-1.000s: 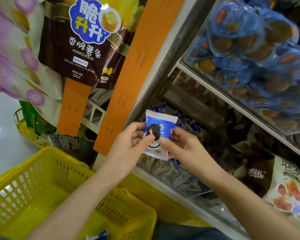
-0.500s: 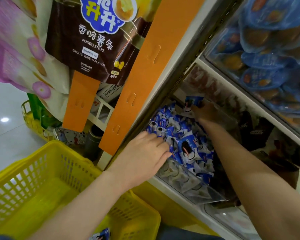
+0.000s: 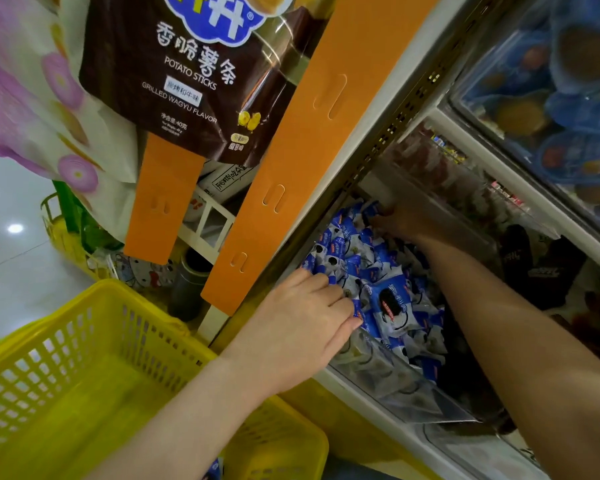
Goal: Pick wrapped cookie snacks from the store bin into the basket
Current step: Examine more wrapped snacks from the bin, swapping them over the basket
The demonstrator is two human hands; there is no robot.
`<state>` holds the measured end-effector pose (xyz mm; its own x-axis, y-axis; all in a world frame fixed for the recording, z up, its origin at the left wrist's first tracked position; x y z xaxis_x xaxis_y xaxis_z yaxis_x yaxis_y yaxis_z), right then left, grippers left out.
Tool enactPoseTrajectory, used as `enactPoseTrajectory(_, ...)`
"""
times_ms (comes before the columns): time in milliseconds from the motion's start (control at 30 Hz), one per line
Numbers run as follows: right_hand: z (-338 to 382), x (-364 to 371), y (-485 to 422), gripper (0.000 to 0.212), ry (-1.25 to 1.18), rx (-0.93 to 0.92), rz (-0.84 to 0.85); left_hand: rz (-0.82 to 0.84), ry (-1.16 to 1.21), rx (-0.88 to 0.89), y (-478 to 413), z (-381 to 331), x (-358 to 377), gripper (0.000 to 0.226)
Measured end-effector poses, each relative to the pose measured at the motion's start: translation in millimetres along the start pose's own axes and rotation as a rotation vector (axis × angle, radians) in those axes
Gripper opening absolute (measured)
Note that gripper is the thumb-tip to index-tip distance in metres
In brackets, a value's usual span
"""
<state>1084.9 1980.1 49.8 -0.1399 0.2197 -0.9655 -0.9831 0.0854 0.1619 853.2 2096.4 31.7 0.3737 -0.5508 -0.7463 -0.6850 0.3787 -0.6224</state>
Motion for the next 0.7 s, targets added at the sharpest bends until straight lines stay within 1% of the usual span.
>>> enactPoseTrajectory(67,6.9,5.4,-2.6,0.025,-0.051,-0.007,-0.012,-0.004,-0.02,0.007,0.4,0.0,0.4,0.041)
enactPoseTrajectory(167,12.9,11.7,-4.4,0.03,-0.056,-0.005,-0.042,-0.01,-0.032,0.019,0.6,0.0,0.9,0.041)
enactPoseTrajectory(267,12.6,16.8,-4.2,0.038,-0.062,-0.015,0.018,-0.015,-0.035,0.018,0.3,0.0,1.2,0.041)
enactPoseTrajectory(367,10.9,16.7,-2.9,0.034,-0.095,-0.029,0.06,-0.016,-0.029,0.015,0.8,0.1,2.3,0.042)
enactPoseTrajectory(467,13.9,20.2,-0.1,0.031,-0.134,-0.052,0.033,-0.012,-0.029,0.011,0.9,-0.9,2.0,0.041)
enactPoseTrajectory(533,14.8,21.9,3.9,0.034,-0.161,-0.046,0.022,-0.003,-0.029,0.008,0.4,-1.0,1.0,0.041)
enactPoseTrajectory(700,18.4,17.2,24.3,0.044,-0.113,-0.084,0.077,0.018,-0.017,-0.027,-0.1,-1.6,-1.1,0.041)
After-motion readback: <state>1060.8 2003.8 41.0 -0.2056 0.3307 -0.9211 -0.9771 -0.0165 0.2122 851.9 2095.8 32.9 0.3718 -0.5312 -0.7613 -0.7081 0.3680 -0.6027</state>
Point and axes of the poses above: each hand's wrist, its own y-axis away from the middle knuckle, its own x-axis out of the palm, z = x × y, the point moved 6 cm from there along -y, towards the middle knuckle, and after that the axes turned 13 degrees about x, right-handed, at the moved point
